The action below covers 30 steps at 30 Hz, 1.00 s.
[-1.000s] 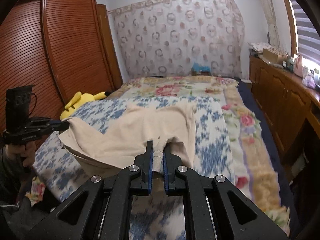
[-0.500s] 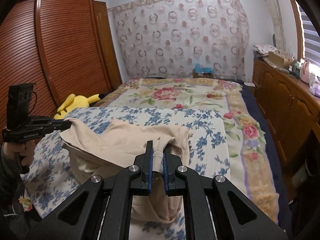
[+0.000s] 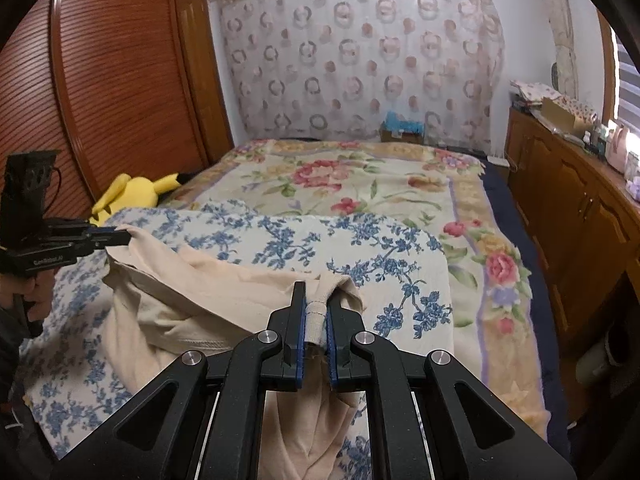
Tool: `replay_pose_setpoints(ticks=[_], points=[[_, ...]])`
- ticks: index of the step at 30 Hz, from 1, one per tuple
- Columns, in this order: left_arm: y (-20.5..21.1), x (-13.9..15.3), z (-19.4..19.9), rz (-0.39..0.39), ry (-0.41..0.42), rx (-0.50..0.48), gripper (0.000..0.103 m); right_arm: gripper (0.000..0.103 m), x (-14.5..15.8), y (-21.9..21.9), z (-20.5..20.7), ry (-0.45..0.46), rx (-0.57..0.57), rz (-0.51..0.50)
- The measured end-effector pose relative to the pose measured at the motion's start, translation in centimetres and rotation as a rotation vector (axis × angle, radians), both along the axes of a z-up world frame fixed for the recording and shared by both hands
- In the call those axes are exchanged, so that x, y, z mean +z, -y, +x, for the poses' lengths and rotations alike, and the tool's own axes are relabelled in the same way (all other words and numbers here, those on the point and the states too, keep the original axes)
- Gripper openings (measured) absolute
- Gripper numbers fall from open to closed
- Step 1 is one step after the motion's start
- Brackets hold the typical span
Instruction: Fold small clothes
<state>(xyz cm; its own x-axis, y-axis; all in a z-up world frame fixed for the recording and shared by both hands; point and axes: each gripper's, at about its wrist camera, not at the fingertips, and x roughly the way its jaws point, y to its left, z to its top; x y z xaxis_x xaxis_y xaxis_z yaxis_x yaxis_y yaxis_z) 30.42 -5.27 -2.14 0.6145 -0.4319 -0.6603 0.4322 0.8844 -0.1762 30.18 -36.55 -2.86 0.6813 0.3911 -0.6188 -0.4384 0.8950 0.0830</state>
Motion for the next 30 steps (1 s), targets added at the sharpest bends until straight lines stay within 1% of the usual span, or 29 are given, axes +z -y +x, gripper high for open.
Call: replay_pose_setpoints(ticks=[4, 6, 7, 9, 10, 11, 12, 13, 16, 17, 18, 19, 20, 21, 22, 24, 26, 28, 30], points=[[0.2, -0.7, 0.8, 0.020, -0.019, 0.006, 0.004, 0.005, -0.9, -0.2, 1.2, -0.023, 0.001, -0.019], [0.3, -0.8, 0.9, 0.031, -0.020, 0.004, 0.006, 0.006, -1.3, -0.1, 1.5, -0.032, 0.001, -0.021], [0.5, -0.8, 0.9, 0.037, -0.018, 0.005, 0.008, 0.006, -1.5, -0.1, 1.7, -0.034, 0.001, -0.026], [0.5, -0.8, 0.7, 0.054, -0.011, 0.011, 0.022, 0.006, -1.6, -0.1, 1.8, -0.034, 0.000, -0.034], [0.4, -0.8, 0.7, 0.059, -0.008, 0.013, 0.035, 0.006, -1.7, -0.1, 1.8, -0.031, -0.003, -0.041], [0.2, -0.8, 0.6, 0.064, -0.006, 0.016, 0.045, 0.009, -1.6, -0.2, 1.8, -0.026, -0.007, -0.047], [0.1, -0.7, 0.3, 0.061, -0.005, 0.010, 0.045, 0.013, -1.5, -0.2, 1.7, -0.020, -0.019, -0.055], [-0.1, -0.7, 0.0, 0.056, -0.009, 0.002, 0.048, 0.014, -1.3, -0.2, 1.5, -0.012, -0.028, -0.064], [-0.7, -0.7, -1.2, 0.041, -0.010, -0.008, 0.061, 0.021, -0.6, -0.2, 0.6, 0.006, -0.027, -0.078], [-0.9, -0.8, -1.7, 0.033, -0.013, -0.017, 0.062, 0.025, -0.4, -0.2, 0.2, 0.014, -0.021, -0.089], [-1.1, -0.9, -2.0, 0.029, -0.017, -0.024, 0.062, 0.033, -0.3, -0.4, -0.3, 0.025, -0.021, -0.106], [-1.1, -1.0, -2.4, 0.028, -0.023, -0.030, 0.062, 0.038, -0.1, -0.4, -0.7, 0.040, -0.027, -0.121], [-1.0, -1.3, -2.7, 0.033, -0.033, -0.036, 0.062, 0.044, 0.2, -0.3, -1.1, 0.059, -0.033, -0.129], [-0.9, -1.7, -2.9, 0.039, -0.041, -0.041, 0.062, 0.051, 0.4, 0.0, -1.4, 0.067, -0.038, -0.123], [-0.8, -2.1, -3.0, 0.048, -0.053, -0.046, 0.062, 0.054, 0.7, 0.5, -1.6, 0.064, -0.055, -0.107], [-0.2, -3.5, -2.8, 0.084, -0.084, -0.055, 0.062, 0.056, 0.9, 0.9, -1.6, 0.050, -0.060, -0.093], [0.2, -4.3, -2.5, 0.096, -0.106, -0.060, 0.062, 0.056, 0.6, 0.8, -1.7, 0.028, -0.018, -0.092], [0.8, -5.0, -1.6, 0.108, -0.124, -0.070, 0.062, 0.056, -0.5, 0.5, -1.3, -0.030, 0.017, -0.108], [1.3, -5.2, -0.5, 0.118, -0.128, -0.061, 0.062, 0.056, -2.0, 0.0, -0.8, -0.089, 0.046, -0.115]])
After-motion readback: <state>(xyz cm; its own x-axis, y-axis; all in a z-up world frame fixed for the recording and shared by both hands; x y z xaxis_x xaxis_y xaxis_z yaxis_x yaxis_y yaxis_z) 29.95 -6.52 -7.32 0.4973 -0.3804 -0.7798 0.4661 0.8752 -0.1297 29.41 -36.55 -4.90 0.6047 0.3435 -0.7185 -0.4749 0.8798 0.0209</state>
